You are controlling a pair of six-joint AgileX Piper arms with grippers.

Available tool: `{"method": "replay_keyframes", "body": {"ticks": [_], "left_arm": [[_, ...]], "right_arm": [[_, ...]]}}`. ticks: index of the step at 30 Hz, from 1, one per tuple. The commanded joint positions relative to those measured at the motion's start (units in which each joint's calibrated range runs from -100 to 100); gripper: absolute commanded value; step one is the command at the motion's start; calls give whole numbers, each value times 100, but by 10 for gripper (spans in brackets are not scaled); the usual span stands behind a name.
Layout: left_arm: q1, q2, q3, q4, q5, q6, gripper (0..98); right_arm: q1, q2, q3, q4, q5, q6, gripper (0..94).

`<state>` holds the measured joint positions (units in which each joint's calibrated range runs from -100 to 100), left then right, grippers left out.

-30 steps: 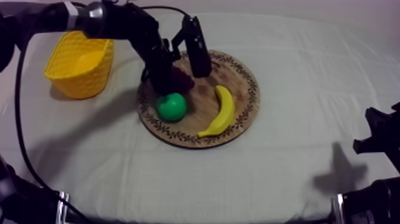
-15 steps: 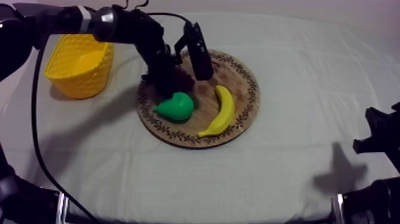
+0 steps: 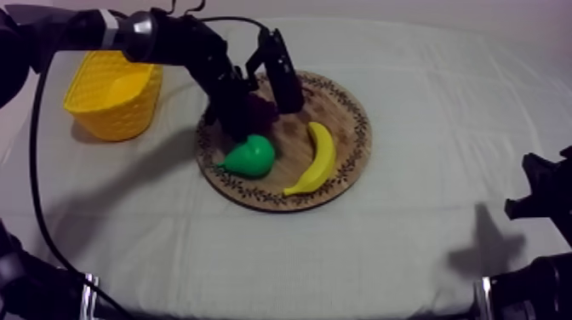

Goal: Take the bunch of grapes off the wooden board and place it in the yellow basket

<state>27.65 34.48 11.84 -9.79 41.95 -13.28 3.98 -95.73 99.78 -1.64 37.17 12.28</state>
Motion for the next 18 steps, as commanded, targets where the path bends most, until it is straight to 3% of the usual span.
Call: {"method": "replay_keyframes", "body": {"ticks": [1, 12, 18], "left_arm": [[12, -103, 64, -27, -9, 47, 493], [28, -1491, 1104, -153, -402, 480, 486], [33, -2655, 1855, -122, -580, 985, 502]], "right_arm": [[0, -2, -1, -4, 1, 1, 5], [0, -2, -1, -4, 1, 1, 5], [0, -2, -1, -4, 1, 1, 5]]}}
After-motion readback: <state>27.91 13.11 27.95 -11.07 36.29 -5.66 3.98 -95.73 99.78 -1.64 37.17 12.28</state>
